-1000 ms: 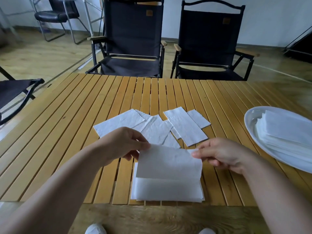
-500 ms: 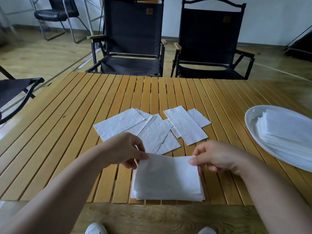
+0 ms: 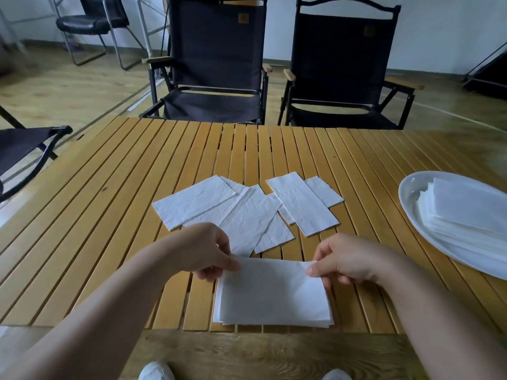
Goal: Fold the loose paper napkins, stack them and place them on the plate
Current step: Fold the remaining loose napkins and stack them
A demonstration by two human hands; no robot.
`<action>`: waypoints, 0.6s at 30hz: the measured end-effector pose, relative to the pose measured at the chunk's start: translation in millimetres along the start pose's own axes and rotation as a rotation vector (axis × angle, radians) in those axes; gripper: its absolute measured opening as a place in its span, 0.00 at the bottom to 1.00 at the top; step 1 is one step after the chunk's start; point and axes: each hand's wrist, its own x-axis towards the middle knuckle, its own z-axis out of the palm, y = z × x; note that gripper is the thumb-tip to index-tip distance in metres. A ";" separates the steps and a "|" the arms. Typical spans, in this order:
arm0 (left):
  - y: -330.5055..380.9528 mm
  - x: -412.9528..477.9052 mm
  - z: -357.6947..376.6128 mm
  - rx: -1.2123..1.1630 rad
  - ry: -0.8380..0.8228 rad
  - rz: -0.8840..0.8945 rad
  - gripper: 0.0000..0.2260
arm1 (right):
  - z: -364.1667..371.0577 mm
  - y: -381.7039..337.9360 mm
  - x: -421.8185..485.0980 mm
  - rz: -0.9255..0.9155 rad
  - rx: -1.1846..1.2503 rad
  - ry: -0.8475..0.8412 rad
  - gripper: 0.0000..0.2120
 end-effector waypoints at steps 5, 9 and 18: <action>-2.8 1.6 1.1 0.118 0.011 -0.024 0.13 | 1.9 -0.6 1.7 0.035 -0.103 0.043 0.12; -8.2 4.8 -2.9 0.122 0.090 -0.054 0.15 | 1.0 0.8 9.0 -0.014 -0.060 0.292 0.19; -21.7 11.2 -6.1 0.152 0.513 -0.078 0.10 | 30.7 -34.1 36.4 -0.280 0.065 0.573 0.07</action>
